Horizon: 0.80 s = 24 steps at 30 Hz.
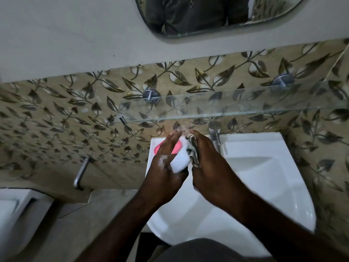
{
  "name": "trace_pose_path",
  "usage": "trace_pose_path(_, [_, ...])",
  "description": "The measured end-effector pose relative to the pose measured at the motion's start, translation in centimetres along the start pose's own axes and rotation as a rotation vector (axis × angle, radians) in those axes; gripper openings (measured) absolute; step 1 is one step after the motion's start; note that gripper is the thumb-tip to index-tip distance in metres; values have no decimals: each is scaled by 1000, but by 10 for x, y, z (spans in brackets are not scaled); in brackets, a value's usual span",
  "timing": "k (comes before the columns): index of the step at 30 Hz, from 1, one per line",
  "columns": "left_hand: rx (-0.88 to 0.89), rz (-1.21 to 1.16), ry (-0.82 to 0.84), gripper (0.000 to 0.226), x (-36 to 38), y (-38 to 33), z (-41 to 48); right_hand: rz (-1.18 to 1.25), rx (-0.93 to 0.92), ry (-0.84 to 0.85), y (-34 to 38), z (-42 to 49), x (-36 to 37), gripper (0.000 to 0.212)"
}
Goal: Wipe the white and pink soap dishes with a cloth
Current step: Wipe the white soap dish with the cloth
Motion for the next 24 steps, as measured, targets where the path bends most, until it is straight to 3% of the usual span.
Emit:
trace_pose_path(5, [95, 98, -9, 66, -6, -2, -5, -274, -146, -60, 19, -11, 20, 72])
trace_pose_path(8, [118, 103, -15, 83, -13, 0, -6, 8, -137, 47, 11, 9, 9, 64])
trace_pose_path(10, [-23, -73, 14, 84, -14, 3, -8, 311, 6, 187, 0, 17, 0, 60])
trace_pose_path(12, [-246, -436, -10, 72, -11, 4, -10, 531, 124, 305, -8, 19, -1, 54])
trace_pose_path(15, [-399, -785, -99, 52, -3, 8, -12, 701, 238, 313, -15, 17, 5, 54])
trace_pose_path(18, [-457, -955, -133, 44, 0, 8, -7, 698, 278, 261, -20, 9, 12, 46])
trace_pose_path(24, [-490, -1060, -226, 44, 5, 14, -3, 469, 278, 187, -19, -4, 11, 58])
Point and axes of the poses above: each hand's wrist, its own z-axis towards the middle knuckle, its own x-axis out of the palm, y = z × x, the point moved 3 cm from there along z, towards the middle knuckle
